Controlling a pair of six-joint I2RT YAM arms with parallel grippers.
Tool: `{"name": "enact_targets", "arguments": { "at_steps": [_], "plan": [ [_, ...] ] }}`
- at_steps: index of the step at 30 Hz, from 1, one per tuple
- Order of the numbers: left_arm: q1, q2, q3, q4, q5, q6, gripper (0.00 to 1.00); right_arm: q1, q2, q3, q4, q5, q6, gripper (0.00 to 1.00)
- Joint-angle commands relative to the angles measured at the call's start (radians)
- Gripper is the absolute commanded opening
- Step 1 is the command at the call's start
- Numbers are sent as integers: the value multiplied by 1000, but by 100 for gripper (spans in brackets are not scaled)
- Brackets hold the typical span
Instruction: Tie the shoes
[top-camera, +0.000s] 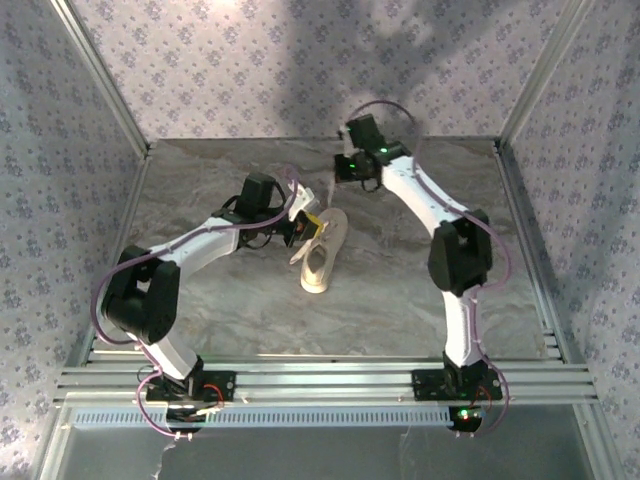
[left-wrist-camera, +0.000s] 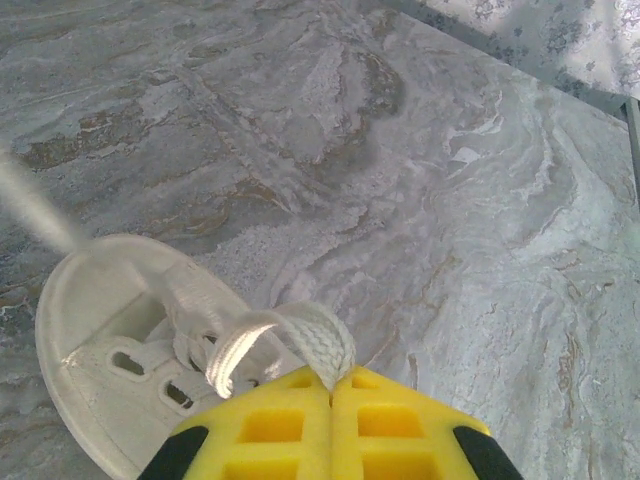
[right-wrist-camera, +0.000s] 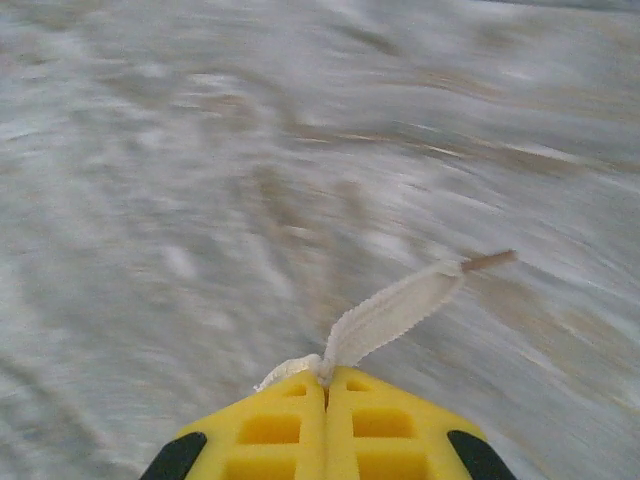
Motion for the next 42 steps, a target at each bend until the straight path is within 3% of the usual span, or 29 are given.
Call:
{"name": "enact_targets", "arguments": {
  "at_steps": [1, 4, 6, 8, 11, 15, 19, 24, 28, 42],
  "plan": [
    [-4, -63, -28, 63, 30, 6, 0, 103, 82, 87, -38, -240, -67, 1],
    [-5, -77, -51, 72, 13, 2, 0, 128, 64, 54, -13, -315, -64, 15],
    [-5, -77, -54, 67, 10, 2, 0, 119, 21, 5, 34, -331, -63, 36],
    [-4, -72, -51, 65, 8, -3, 0, 91, -37, -63, 73, -331, -48, 50],
    [1, -62, -47, 78, 11, -18, 0, 22, -133, -175, 157, -370, 1, 57],
    [8, -51, -29, 77, 19, -35, 0, -76, -257, -323, 269, -434, 34, 60],
    [23, -36, -3, 72, 41, -66, 0, -128, -393, -543, 417, -463, -40, 61],
    [44, -4, 41, 50, 66, -113, 0, -98, -561, -910, 689, -442, -196, 65],
    [56, 26, 95, 8, 93, -151, 0, -13, -599, -1064, 806, -393, -341, 67],
    [54, 79, 224, -161, 123, -197, 0, 95, -475, -1035, 927, -270, -343, 68]
  ]
}}
